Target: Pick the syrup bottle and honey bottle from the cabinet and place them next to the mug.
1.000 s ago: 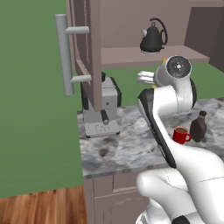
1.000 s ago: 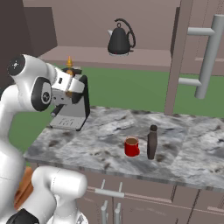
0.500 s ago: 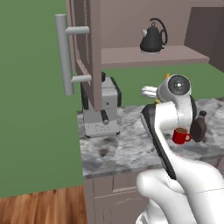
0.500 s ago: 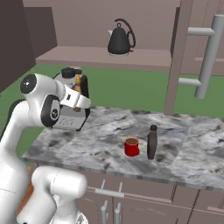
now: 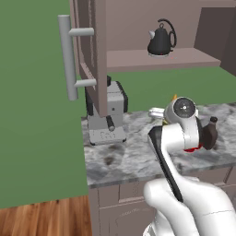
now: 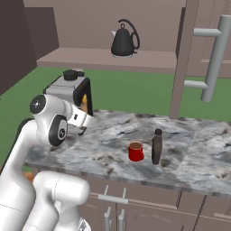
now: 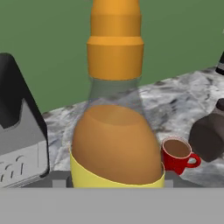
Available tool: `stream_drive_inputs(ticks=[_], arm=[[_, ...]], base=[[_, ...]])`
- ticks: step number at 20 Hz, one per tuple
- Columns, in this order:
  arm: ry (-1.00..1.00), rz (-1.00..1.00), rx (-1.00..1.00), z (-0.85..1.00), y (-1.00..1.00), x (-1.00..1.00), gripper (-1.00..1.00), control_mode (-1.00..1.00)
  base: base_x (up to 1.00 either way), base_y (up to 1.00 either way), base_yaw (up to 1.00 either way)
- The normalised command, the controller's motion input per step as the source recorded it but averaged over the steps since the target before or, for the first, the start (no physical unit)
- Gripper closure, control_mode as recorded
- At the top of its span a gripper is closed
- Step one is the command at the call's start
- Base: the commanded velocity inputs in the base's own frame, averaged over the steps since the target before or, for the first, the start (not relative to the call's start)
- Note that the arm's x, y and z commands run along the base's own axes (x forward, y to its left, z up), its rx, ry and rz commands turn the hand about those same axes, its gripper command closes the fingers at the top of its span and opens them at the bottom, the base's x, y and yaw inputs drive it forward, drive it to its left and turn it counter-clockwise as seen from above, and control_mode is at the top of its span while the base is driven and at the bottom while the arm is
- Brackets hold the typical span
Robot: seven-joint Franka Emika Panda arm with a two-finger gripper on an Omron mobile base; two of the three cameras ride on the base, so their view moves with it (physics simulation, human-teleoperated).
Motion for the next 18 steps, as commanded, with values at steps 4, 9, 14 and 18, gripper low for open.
stream_drive_inputs(ticks=[4, 9, 14, 18], arm=[[0.02, 0.0, 0.0, -0.62, -0.04, 0.05, 1.0, -1.0], [0.03, 0.0, 0.0, -0.59, -0.04, 0.07, 1.0, -1.0], [0.02, 0.0, -0.01, -0.51, -0.07, 0.1, 1.0, -1.0], [0.0, -0.04, -0.02, -0.31, -0.13, 0.16, 1.0, -1.0]], base=[[0.0, 0.0, 0.0], [0.0, 0.0, 0.0], [0.0, 0.0, 0.0], [0.0, 0.0, 0.0]])
